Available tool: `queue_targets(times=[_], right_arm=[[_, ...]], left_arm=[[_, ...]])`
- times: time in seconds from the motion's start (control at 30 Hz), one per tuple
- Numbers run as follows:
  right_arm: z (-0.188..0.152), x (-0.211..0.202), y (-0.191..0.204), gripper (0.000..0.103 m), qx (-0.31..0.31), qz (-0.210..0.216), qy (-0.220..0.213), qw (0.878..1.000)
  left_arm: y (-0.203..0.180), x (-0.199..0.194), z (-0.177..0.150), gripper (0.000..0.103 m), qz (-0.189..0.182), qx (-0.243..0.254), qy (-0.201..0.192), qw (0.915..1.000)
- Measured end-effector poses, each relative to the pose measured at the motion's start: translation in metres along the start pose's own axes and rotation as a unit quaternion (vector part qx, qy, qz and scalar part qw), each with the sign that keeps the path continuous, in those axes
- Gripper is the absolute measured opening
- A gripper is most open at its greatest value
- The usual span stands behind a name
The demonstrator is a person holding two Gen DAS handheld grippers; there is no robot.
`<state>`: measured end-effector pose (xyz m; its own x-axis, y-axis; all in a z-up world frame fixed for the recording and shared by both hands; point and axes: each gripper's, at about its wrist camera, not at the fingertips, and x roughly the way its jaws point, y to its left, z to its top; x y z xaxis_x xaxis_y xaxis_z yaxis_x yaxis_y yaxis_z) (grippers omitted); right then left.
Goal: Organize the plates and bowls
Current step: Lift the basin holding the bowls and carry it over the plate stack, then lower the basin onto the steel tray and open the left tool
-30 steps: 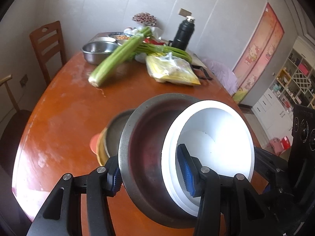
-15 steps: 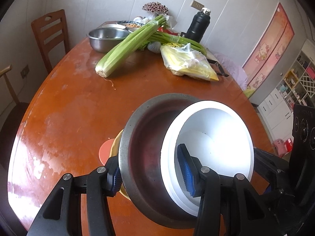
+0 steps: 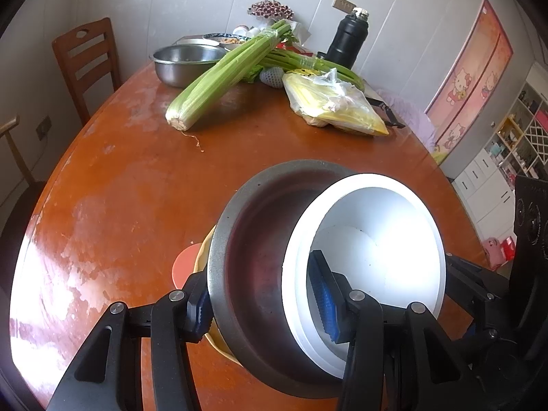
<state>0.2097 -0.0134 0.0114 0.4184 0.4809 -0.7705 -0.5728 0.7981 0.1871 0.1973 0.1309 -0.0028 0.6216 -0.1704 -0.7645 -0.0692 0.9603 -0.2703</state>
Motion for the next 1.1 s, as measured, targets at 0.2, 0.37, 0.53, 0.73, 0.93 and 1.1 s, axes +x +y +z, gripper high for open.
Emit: queue_targets(times=[0.2,0.37,0.53,0.73,0.93,1.1], right_arm=[[0.0,0.001,0.001,0.073,-0.005,-0.006,-0.006,1.0],[-0.001,0.001,-0.001,0.073,-0.008,-0.02,-0.013,1.0],[0.0,-0.001,-0.004,0.074,-0.01,-0.032,-0.023,0.999],[0.001,-0.004,-0.009,0.074,-0.006,-0.032,-0.032,0.999],[0.001,-0.011,-0.012,0.075,0.0,-0.026,-0.044,0.999],[0.0,-0.013,-0.013,0.075,0.002,-0.021,-0.046,0.999]], left_arm=[[-0.001,-0.003,-0.001,0.05,0.017,0.008,-0.008,0.9998],[-0.001,-0.006,-0.001,0.05,0.037,0.017,-0.02,0.999],[-0.003,-0.012,0.0,0.05,0.05,0.029,-0.029,0.9979],[-0.005,-0.022,0.001,0.051,0.052,0.03,-0.037,0.9975],[0.006,-0.033,0.005,0.052,0.029,0.003,-0.039,0.9988],[0.02,-0.029,0.007,0.052,0.017,-0.018,-0.023,0.9994]])
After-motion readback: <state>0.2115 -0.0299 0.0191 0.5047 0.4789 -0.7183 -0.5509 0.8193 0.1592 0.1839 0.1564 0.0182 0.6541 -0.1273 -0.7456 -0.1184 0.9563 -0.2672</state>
